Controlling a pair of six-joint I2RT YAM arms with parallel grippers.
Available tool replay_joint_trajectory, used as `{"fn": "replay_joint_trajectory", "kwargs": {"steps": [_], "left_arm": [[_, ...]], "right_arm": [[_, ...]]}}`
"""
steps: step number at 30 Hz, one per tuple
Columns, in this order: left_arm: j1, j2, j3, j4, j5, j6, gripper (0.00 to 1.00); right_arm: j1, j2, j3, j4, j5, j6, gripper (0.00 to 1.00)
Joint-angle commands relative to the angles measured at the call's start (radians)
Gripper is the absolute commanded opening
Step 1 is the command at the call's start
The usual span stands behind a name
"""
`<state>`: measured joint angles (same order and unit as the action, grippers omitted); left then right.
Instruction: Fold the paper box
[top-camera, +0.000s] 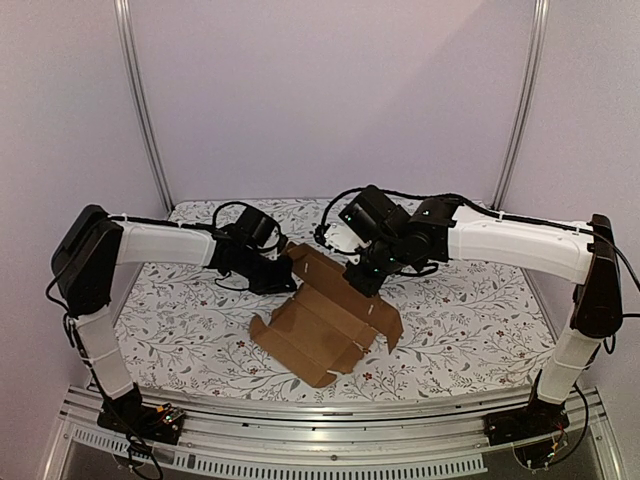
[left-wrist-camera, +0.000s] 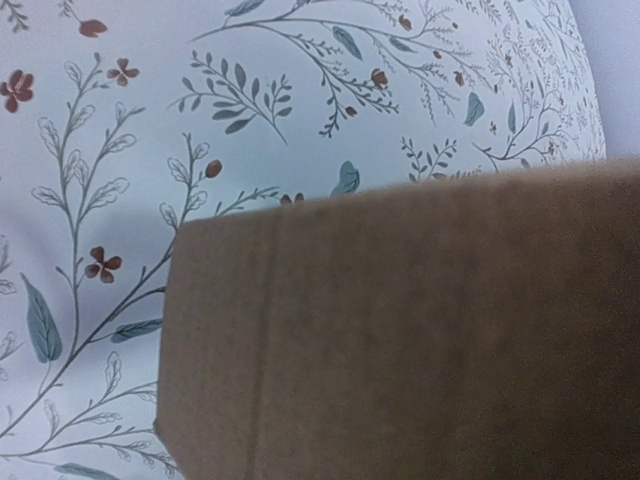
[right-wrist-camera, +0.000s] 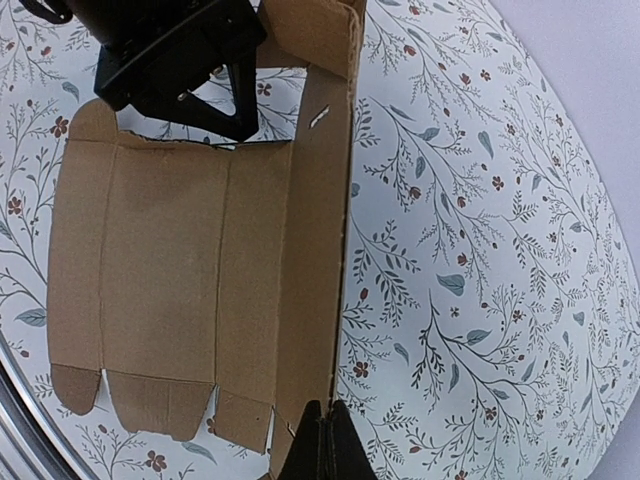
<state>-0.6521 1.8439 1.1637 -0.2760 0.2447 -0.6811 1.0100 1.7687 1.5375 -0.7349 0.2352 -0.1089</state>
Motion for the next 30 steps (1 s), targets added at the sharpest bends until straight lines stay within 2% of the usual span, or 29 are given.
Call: {"fn": "replay_joint_trajectory", "kwargs": {"steps": [1,30], "left_arm": [[-0.030,0.034,0.039,-0.032,-0.005,0.005,0.00],[-0.089,0.100,0.071,-0.056,-0.008,-0.029,0.00]], "right_arm": [[0.015,0.001,-0.015,0.051,0.012,0.011,0.00],[0.022,0.013,-0.077,0.053,0.078,0.029,0.00]]}}
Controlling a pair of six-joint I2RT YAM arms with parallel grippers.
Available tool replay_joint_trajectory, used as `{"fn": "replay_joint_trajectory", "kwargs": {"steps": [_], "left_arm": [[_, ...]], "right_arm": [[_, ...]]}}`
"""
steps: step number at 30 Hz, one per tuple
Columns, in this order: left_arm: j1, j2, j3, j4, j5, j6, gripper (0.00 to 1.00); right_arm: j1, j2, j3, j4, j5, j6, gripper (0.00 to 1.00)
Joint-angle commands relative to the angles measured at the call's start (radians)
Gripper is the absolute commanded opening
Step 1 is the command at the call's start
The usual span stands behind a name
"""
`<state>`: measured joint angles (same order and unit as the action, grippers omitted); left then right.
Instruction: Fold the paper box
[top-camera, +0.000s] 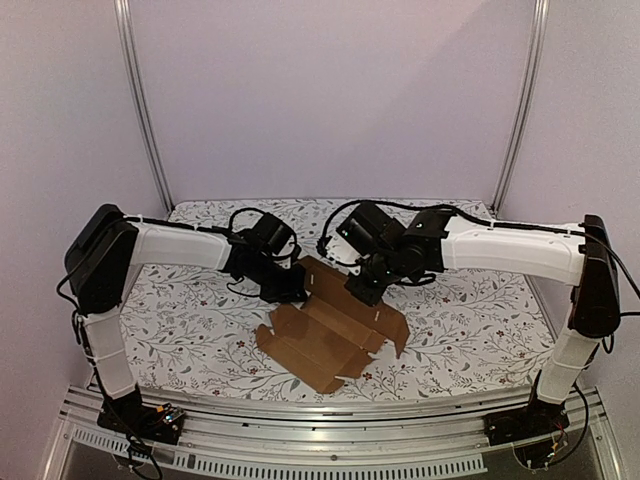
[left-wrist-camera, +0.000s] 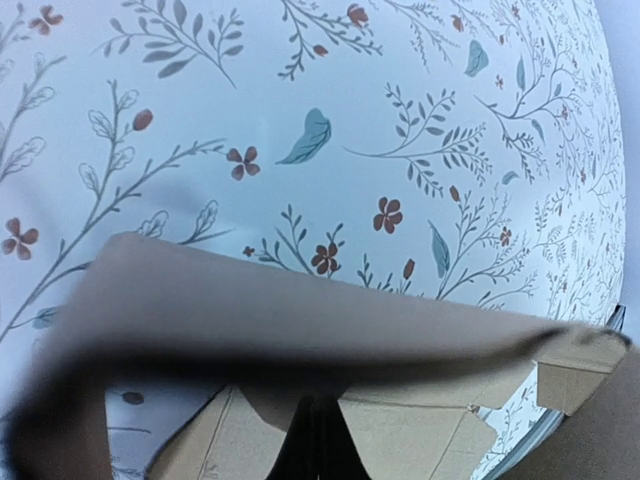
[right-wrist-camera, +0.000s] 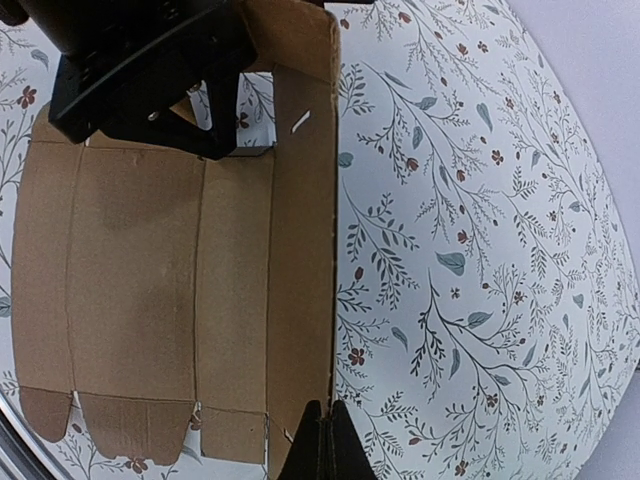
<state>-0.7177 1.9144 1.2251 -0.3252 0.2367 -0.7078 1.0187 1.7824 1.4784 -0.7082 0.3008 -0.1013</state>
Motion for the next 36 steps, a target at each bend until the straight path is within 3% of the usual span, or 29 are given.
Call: {"fn": "replay_joint_trajectory", "kwargs": {"steps": [1,10,23,30,36], "left_arm": [[-0.023,0.028,0.008,-0.008,-0.004,-0.002,0.00],[-0.020,-0.026,0.002,-0.048,-0.027,0.031,0.00],[0.054,-0.324,-0.115,-0.196,-0.041,0.124,0.00],[0.141,-0.505,-0.200,-0.259,-0.007,0.186,0.01],[0.246,-0.564,-0.270,-0.197,0.040,0.185,0.01]], "right_arm": [[0.013,-0.005,-0.019,0.026,0.015,0.021,0.00],[0.012,-0.017,-0.021,0.027,0.013,0.031,0.00],[0.010,-0.020,-0.012,0.012,0.044,-0.032,0.00],[-0.020,-0.035,-0.010,0.019,-0.049,-0.123,0.00],[-0.045,-0.081,-0.036,0.015,-0.174,-0.251,0.00]]}}
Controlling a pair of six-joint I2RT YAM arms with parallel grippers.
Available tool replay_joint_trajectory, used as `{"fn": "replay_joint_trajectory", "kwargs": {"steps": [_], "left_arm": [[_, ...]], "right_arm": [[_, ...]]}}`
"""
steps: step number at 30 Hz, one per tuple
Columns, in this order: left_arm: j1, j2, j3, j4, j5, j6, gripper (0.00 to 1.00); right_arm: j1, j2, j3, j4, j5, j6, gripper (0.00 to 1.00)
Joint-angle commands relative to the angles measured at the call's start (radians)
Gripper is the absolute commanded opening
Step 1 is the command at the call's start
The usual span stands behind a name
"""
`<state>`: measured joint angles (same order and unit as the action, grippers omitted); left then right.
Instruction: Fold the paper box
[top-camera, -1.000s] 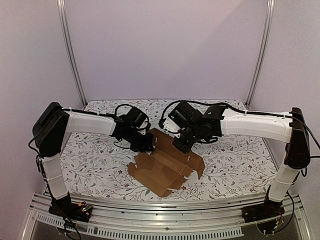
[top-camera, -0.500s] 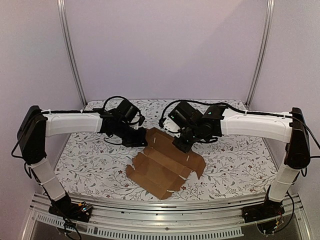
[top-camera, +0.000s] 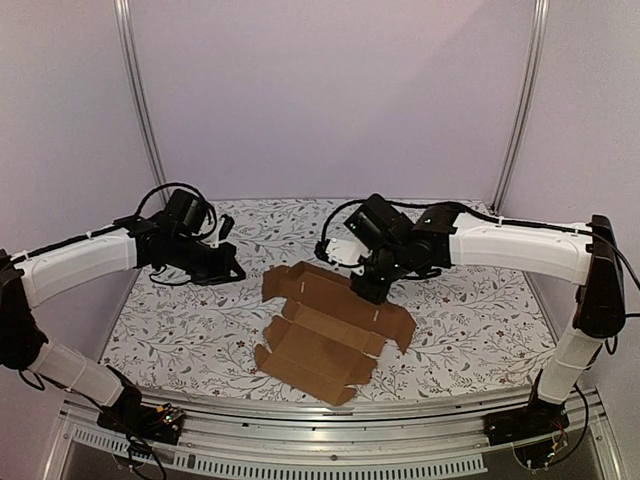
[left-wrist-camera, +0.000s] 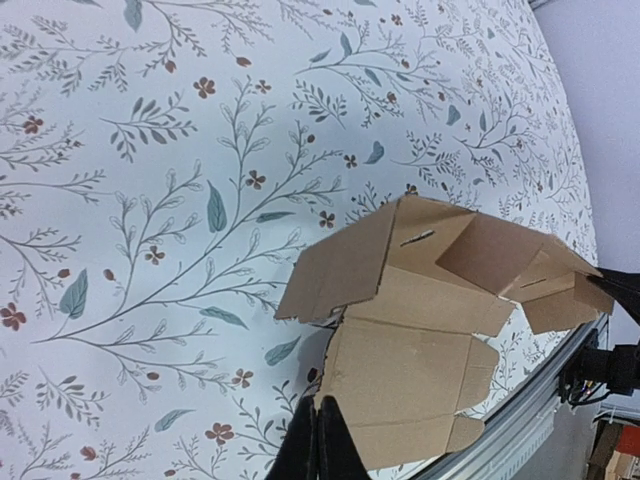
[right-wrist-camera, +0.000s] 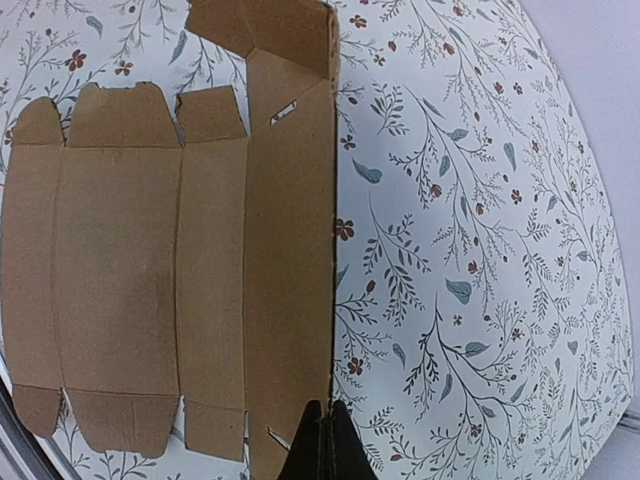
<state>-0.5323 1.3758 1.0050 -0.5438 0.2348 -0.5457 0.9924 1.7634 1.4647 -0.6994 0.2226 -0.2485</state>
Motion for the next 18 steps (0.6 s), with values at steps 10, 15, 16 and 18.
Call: {"fn": "replay_joint_trajectory", "kwargs": {"steps": [10,15,16,18], "left_arm": [[0.144,0.135,-0.143,0.346,0.265,-0.050,0.00],[0.141,0.240,-0.115,0.463,0.335,-0.113,0.00],[0.138,0.252,-0.106,0.468,0.343,-0.116,0.00],[0.130,0.263,-0.095,0.467,0.352,-0.117,0.00]], "right_arm": [[-0.028,-0.131,-0.077,0.021,-0.211,-0.298,0.00],[-0.029,-0.142,-0.082,0.024,-0.242,-0.320,0.00],[-0.030,-0.141,-0.083,0.026,-0.237,-0.320,0.00],[-0.032,-0.139,-0.081,0.029,-0.228,-0.313,0.00]]}}
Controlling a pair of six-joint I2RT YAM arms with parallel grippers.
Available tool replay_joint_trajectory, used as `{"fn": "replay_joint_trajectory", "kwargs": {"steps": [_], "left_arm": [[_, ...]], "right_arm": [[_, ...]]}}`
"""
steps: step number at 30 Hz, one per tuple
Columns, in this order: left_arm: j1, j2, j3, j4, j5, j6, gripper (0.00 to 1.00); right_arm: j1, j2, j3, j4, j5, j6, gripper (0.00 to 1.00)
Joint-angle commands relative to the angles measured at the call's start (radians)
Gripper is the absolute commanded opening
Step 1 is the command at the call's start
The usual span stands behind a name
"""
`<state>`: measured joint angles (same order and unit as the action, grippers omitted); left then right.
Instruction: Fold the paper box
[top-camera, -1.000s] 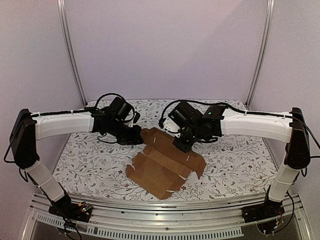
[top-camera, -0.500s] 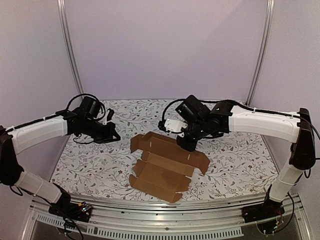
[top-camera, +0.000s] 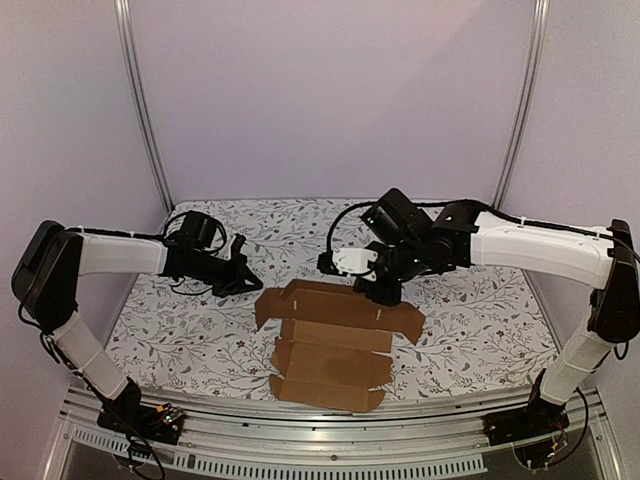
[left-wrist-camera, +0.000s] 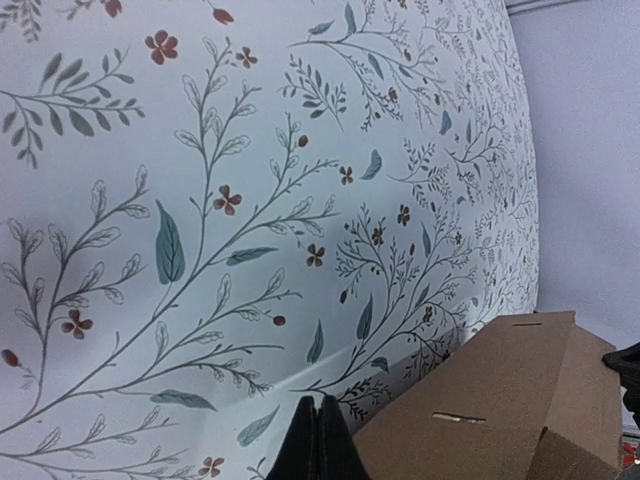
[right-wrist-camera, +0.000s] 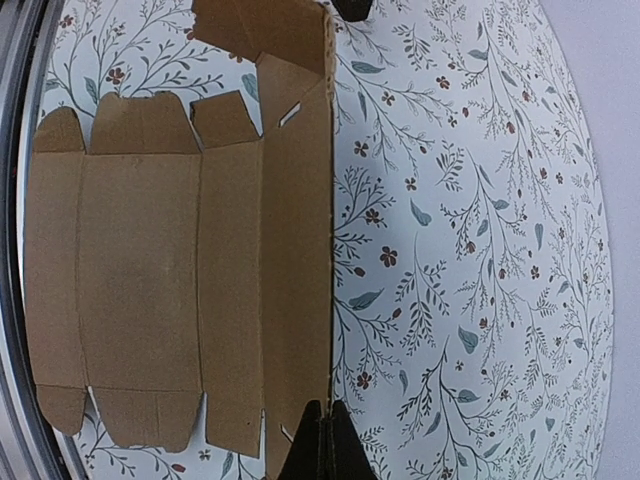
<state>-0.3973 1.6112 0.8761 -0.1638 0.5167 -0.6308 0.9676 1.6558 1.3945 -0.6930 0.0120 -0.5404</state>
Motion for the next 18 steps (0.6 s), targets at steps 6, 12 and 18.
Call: {"fn": "replay_joint_trajectory", "kwargs": {"steps": [6,12,18], "left_arm": [[-0.052,0.036,0.030,0.064,0.070,-0.023,0.00],[-0.107,0.035,0.013,0.059,0.062,-0.031,0.00],[-0.143,0.004,-0.007,0.037,0.033,-0.041,0.00]], "right_arm": [[-0.009,-0.015,-0.012,0.035,0.026,0.006,0.00],[-0.010,0.002,-0.011,0.043,0.058,0.027,0.00],[-0.011,0.006,-0.011,0.046,0.088,0.038,0.00]]}}
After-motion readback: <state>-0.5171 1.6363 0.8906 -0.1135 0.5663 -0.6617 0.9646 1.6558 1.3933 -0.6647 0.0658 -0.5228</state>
